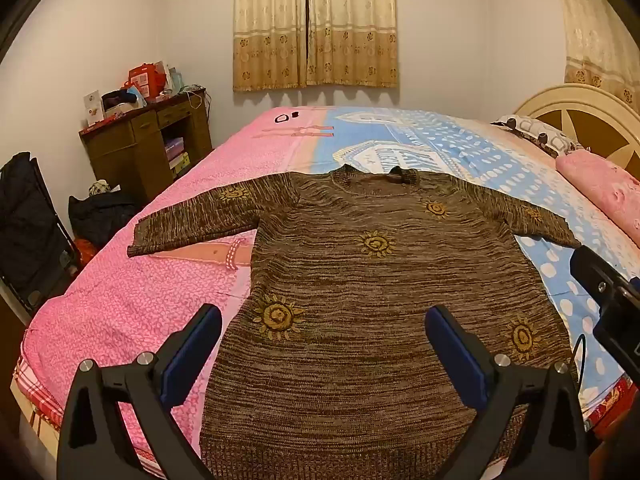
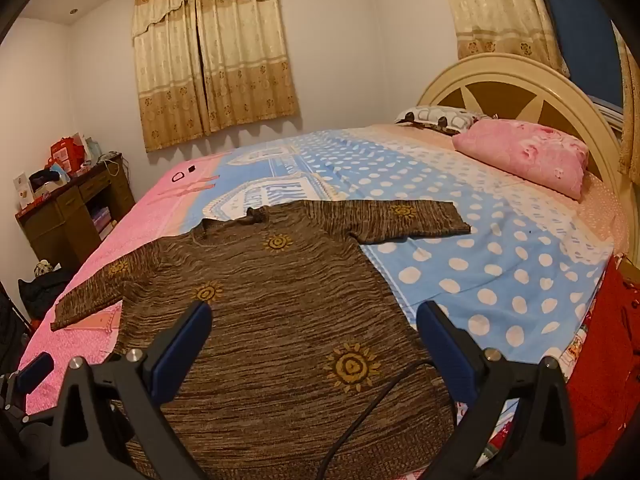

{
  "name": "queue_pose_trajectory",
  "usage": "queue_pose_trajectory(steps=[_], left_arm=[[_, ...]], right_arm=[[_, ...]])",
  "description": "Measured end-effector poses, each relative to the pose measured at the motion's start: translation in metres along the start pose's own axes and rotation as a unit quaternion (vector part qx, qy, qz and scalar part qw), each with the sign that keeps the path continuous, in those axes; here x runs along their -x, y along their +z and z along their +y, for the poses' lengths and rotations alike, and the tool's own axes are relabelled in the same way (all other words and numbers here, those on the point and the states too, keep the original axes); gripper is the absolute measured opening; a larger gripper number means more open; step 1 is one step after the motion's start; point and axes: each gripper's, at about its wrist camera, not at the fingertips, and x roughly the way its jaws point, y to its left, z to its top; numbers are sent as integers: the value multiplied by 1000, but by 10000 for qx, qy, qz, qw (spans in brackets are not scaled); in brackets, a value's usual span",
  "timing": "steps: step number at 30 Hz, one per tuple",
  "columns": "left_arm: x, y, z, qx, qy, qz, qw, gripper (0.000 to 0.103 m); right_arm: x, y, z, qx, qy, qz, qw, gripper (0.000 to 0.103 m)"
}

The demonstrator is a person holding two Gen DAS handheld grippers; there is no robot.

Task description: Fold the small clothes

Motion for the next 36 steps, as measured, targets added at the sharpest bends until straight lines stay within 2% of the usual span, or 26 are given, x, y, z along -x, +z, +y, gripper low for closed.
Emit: queue_pose_trajectory(steps=[7, 13, 21, 36], left_arm=[[1, 1, -2, 14, -5, 3, 10000, 102], [2, 1, -4, -6, 8, 20, 10000, 102], [1, 2, -4, -13, -3, 57, 10000, 102], [-9, -2, -3, -20, 13, 132, 9999, 102]], right_arm=[[0, 0, 1, -9, 15, -39, 10000, 103], [-2, 0, 1, 24, -11, 100, 9999, 103], [-5, -5, 0, -35, 23, -42, 10000, 103], [-12, -9, -2, -22, -8, 122, 9999, 103]])
